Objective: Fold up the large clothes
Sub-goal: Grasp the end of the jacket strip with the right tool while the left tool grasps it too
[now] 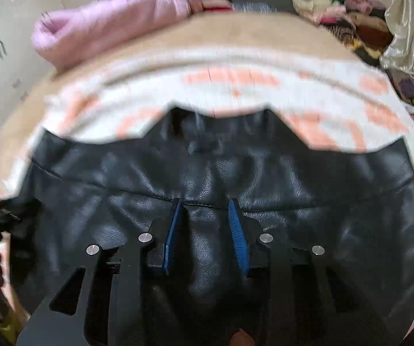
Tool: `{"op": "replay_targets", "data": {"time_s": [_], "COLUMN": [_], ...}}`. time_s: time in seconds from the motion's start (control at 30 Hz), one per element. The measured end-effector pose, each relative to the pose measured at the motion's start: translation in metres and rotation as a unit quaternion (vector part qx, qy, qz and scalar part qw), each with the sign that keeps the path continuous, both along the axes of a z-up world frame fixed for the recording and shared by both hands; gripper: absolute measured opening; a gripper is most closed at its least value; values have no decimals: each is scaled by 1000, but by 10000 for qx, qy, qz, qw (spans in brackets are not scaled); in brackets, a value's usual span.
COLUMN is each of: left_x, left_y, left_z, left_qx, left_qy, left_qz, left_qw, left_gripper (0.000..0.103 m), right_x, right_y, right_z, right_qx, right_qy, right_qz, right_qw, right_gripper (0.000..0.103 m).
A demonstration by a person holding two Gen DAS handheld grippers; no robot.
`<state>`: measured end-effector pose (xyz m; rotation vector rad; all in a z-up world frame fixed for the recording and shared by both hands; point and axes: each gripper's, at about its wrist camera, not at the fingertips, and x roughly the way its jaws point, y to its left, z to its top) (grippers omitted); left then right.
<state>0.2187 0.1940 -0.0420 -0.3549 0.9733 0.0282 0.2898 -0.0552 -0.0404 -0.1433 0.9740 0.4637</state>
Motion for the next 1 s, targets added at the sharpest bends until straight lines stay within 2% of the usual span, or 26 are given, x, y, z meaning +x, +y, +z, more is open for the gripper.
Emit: {"op": "replay_targets", "data": {"time_s": [0.2,0.3,0.33,0.37,0.4,0.43,0.53,0.63,0.7,0.73,0.9,1.0], "left_x": [11,11,11,11,11,12,11,10,9,9,9,8], "left_y": [5,7,8,9,10,10,13,16,17,17,17,17], "left_z": [-15,-13,-13,-13,-14,-14,-15,-13,-12,-12,-13,-15], "left_qx": [-146,-198,-225,-252,-272,-299,-389,-419,-412,-420,-442,-468], "left_qy": [255,233,231,232,233,236,226,221,213,214,215,219], "left_qz": [-45,-64,-69,-72,-75,-81,-109,-112,-107,-100,-111,-112], "left_qw": [9996,9995,9995,9994,9993,9992,9989,9988,9989,9988,9987,9986], "left_gripper": [91,92,92,92,92,92,92,92,92,92,92,92], "right_x": [-2,-20,-37,-49,-71,-90,-142,-182,-199,-208,-226,-227], "right_y": [11,7,9,11,19,26,48,65,73,81,102,115], "right_z": [-14,3,14,20,29,33,33,27,21,15,-12,-21], "right_qx": [-285,19,279,372,418,435,314,136,-135,-438,-1168,-1332], "right_qy": [-101,-358,-553,-718,-998,-1194,-1537,-1779,-2028,-2198,-2430,-2494], "right_qz": [-8,194,441,613,918,1249,2092,2600,2734,2812,3183,3191], "right_qw": [9995,9992,9971,9948,9899,9840,9652,9490,9402,9331,9088,9045], "right_gripper": [32,33,39,57,66,70,71,78,81,81,81,81]}}
